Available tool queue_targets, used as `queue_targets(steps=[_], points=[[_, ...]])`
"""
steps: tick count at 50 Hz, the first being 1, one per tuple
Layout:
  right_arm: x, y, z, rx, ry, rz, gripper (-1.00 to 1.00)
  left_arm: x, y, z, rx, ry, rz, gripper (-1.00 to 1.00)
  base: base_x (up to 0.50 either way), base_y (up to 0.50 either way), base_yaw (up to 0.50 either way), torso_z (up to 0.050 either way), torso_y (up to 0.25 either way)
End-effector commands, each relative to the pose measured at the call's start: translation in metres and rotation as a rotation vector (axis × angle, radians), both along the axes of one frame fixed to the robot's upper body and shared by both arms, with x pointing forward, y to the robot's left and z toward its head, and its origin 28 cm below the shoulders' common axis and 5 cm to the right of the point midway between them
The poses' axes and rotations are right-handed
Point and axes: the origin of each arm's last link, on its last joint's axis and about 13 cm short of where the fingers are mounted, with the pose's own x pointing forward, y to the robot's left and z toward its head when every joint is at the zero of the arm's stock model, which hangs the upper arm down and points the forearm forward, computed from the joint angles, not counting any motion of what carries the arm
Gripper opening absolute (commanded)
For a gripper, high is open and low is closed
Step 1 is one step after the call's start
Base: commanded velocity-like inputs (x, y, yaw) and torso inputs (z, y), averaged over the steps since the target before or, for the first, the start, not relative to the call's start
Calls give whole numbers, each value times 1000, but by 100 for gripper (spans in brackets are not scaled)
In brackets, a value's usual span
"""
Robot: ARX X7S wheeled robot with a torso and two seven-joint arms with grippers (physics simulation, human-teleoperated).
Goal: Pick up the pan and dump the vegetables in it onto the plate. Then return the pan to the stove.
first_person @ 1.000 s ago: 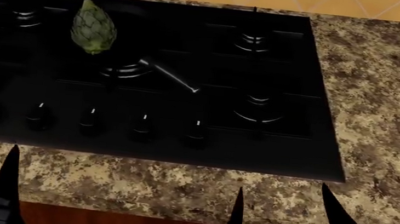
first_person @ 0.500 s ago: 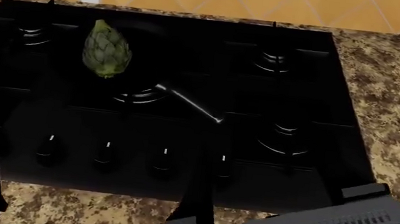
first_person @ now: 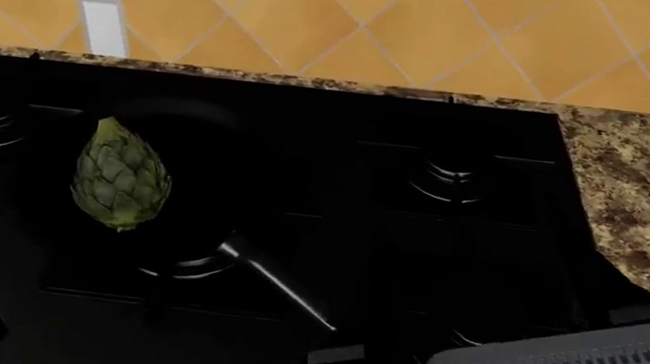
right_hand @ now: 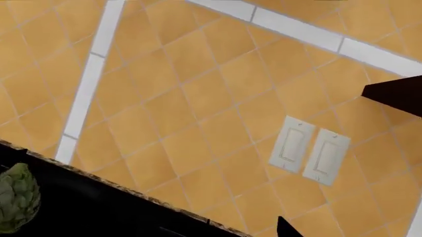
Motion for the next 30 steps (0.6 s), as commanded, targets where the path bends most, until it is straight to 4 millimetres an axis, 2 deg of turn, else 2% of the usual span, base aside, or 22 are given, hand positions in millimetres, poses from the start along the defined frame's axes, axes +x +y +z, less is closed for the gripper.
queue_targets(steps=[1, 6, 10, 13, 19, 26, 30], points=[[5, 2, 3, 21, 34, 53, 100, -3, 0, 1, -30, -14, -38, 100, 500, 0, 0, 50, 37], [45, -12, 8, 53, 289, 166, 100, -7, 0, 3, -52, -24, -22, 100, 0, 0, 0, 0, 0], [54, -15, 9, 18, 477, 231, 100, -7, 0, 1, -59, -17, -24, 100, 0, 0, 0, 0, 0], [58, -10, 17, -22, 530, 275, 100, -7, 0, 1, -57, -19, -21, 100, 0, 0, 0, 0, 0], [76, 8, 17, -47, 619, 382, 100, -8, 1, 1, -61, -18, -14, 100, 0, 0, 0, 0, 0], [89, 21, 6, -153, 705, 403, 100, -8, 1, 0, -67, -17, -20, 100, 0, 0, 0, 0, 0], [100, 23, 10, -218, 753, 384, 100, -8, 0, 0, -66, -15, -26, 100, 0, 0, 0, 0, 0]])
